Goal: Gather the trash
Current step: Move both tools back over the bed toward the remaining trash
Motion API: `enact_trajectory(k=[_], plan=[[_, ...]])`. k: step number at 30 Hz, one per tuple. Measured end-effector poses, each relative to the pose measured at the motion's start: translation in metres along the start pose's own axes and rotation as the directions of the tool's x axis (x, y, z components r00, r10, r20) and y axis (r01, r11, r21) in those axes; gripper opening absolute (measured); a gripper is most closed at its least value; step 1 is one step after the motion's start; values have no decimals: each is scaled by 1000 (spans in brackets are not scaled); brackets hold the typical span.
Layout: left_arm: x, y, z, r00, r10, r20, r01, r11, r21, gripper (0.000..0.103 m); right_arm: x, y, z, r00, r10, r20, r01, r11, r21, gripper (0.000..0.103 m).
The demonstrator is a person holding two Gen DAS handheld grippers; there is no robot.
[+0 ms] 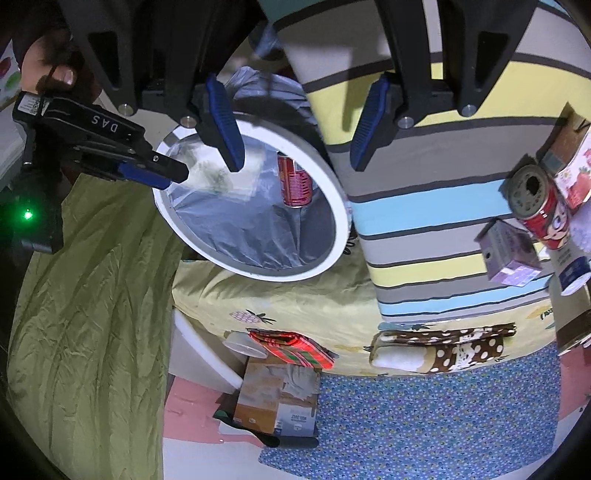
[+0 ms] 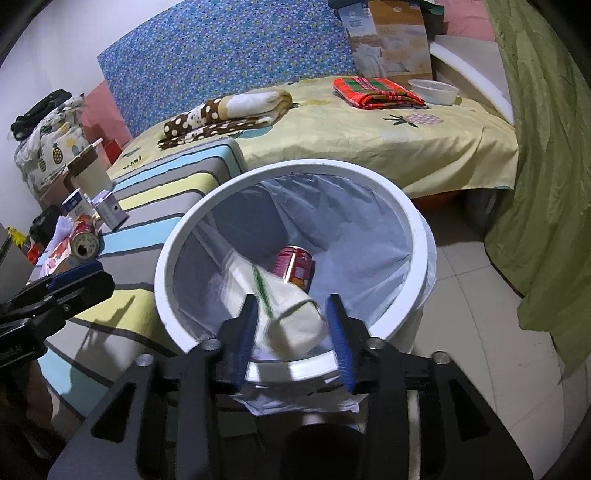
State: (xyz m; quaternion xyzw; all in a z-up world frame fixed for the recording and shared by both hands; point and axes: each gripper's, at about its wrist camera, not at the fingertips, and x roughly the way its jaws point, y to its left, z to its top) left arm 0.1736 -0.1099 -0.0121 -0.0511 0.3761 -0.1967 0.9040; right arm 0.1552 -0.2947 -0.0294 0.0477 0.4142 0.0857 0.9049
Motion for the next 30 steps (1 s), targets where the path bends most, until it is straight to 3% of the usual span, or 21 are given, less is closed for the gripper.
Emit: enact_trajectory(k=[2,11,19,30], plan=[[-5,3,-2,1000,4,4,-4,1000,-4,61,-5,1,-1,1000,4,11,-4,1000,-2,57],[-29,13,-15,999,26,24,-25,999,-30,61,-25,15,-4,999,29,43,-29,1000,-13,58],[-53,31,-29,996,78,52,-74,994,-81,61,-34,49,-8,989,132,72,-127,989,-70,58],[-86,64,-54,980,184,80,-170,974,-149,61,-28,92,-15,968,248,38,-241,962,-126,58]])
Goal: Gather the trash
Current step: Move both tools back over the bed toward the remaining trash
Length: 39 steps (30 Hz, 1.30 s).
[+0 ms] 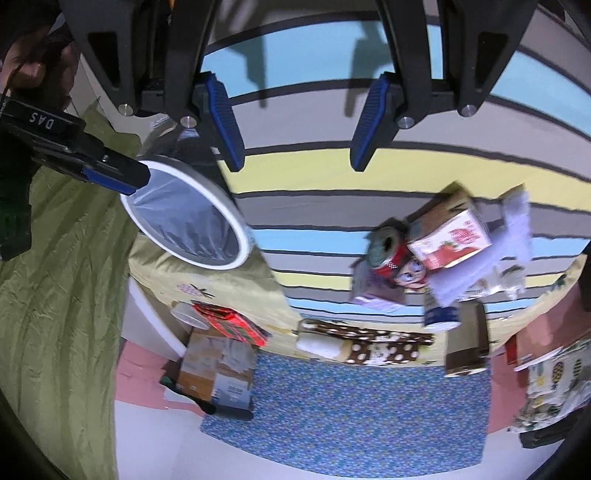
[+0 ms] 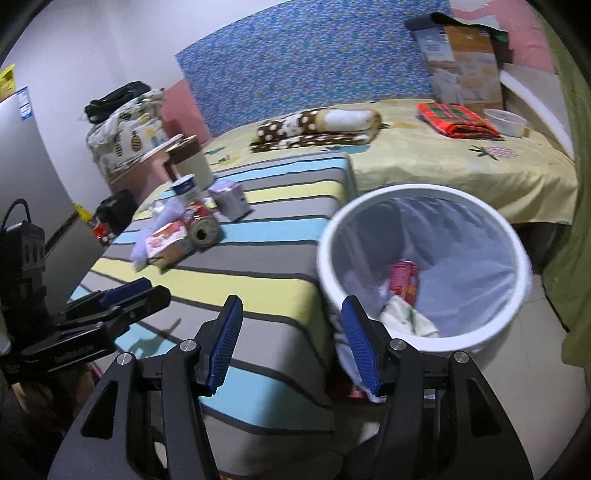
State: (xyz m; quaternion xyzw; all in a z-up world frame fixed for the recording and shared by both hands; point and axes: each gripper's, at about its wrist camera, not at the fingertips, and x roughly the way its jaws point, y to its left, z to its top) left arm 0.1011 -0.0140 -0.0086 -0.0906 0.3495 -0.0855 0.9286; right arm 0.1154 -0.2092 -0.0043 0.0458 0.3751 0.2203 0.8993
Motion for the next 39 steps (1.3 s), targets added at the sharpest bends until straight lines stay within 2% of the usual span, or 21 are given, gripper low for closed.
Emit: enact_trajectory(k=[9,18,28,32,39], plan=[[-17,37,-8,997,72,26,-71,996,-53,61,15,28,5,997,62,-35,-64,996,-56,58],[-23,75,-2,987,154,37,-149,982,-116,61,33,56,13,995,80,-66,-88,986,-142,58],[-17,128,10,965,260,34,-247,946,-212,61,65,77,33,990,116,-79,-130,971,-199,58],[-10,146,18,956,292,31,-277,931,-238,61,81,83,40,987,134,-91,-151,965,-216,62],[12,173,25,949,314,1,-302,913,-275,61,113,91,54,983,142,-116,-167,953,-252,64]])
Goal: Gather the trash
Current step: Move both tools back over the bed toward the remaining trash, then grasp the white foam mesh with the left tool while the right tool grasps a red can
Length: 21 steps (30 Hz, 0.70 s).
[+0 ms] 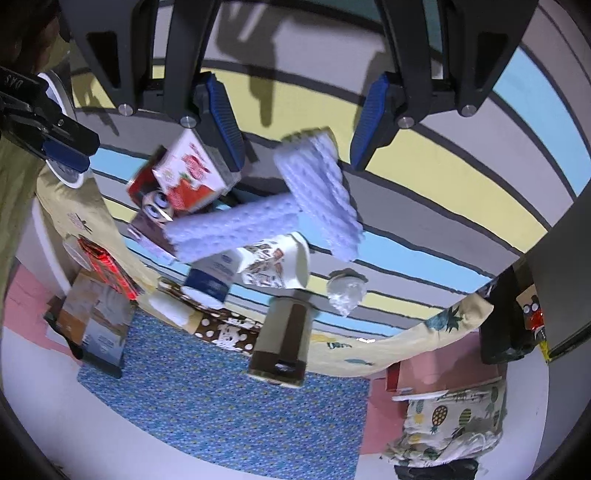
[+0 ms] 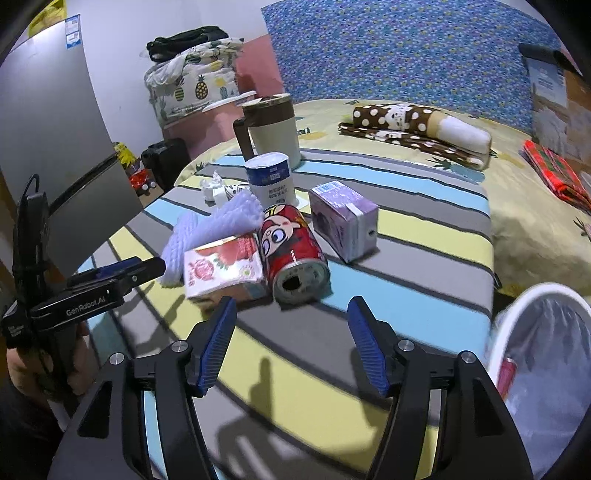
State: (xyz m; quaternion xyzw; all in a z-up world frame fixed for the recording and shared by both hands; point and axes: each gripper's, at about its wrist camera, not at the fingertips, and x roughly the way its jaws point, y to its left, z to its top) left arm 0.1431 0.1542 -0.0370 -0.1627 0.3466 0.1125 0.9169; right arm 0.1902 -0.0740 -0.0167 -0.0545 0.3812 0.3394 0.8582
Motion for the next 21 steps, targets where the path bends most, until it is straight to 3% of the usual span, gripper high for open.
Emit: enact_trajectory(k=[15,19,21], plan=[[37,6,8,996,-10,-93,7,999,-33,61,42,-12,17,997,47,-57,-47,999,5,64],[36,5,7,995,5,-96,-7,1000,-24,46,44,-13,18,993,91,-78,-88,995,43,64],[35,5,6,995,9,-99,-10,1000,-17,40,46,-13,19,991,104,-84,-100,994,50,59]])
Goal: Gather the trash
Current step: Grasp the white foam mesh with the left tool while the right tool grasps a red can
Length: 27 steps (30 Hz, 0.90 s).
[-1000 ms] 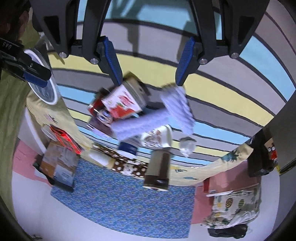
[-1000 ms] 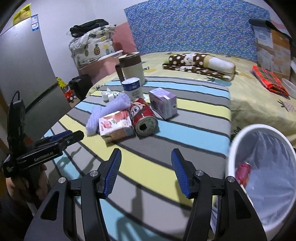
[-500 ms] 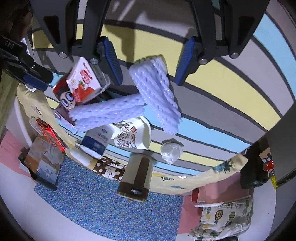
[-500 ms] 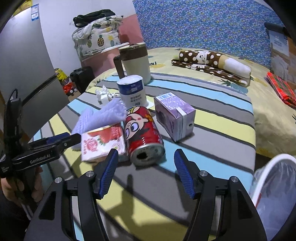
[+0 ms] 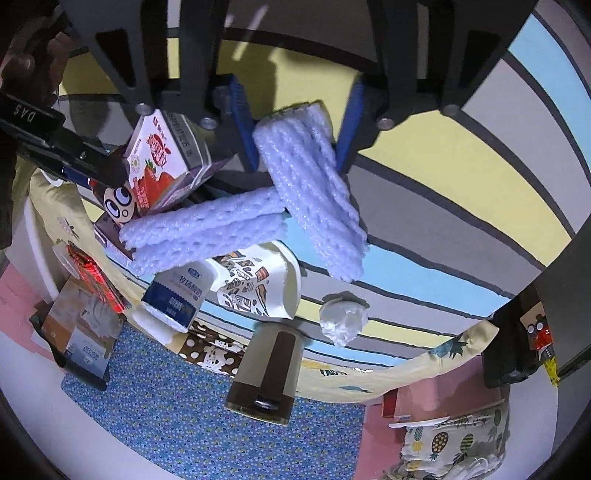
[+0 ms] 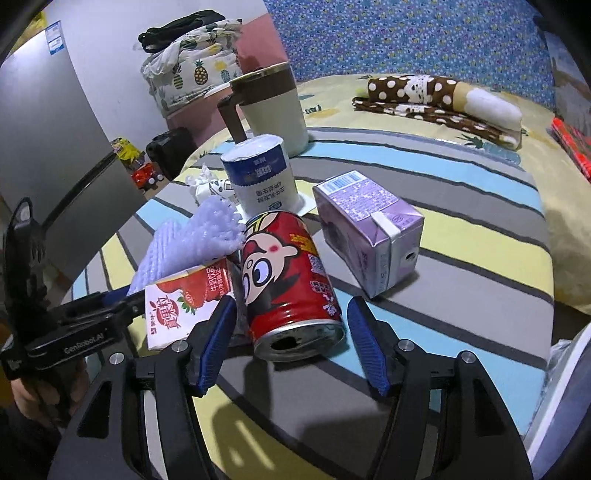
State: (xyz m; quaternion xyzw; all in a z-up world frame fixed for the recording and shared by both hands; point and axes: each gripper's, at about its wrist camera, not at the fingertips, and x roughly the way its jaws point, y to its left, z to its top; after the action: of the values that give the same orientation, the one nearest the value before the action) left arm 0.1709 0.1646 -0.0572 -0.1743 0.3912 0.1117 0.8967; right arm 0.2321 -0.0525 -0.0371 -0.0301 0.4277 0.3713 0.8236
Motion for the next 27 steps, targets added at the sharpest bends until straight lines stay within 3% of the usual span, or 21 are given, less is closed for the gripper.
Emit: enact_trajectory(k=[9,27], plan=[[-10,-4,-9,1000,-13,-4,13,999,33,26,-13,1,-11,1000,-15,6,15,999,30,55],[-61,-29,-53,999,-33,26,30,993,117,24,-71,-7,-67,995,-94,42,88,987,134,55]])
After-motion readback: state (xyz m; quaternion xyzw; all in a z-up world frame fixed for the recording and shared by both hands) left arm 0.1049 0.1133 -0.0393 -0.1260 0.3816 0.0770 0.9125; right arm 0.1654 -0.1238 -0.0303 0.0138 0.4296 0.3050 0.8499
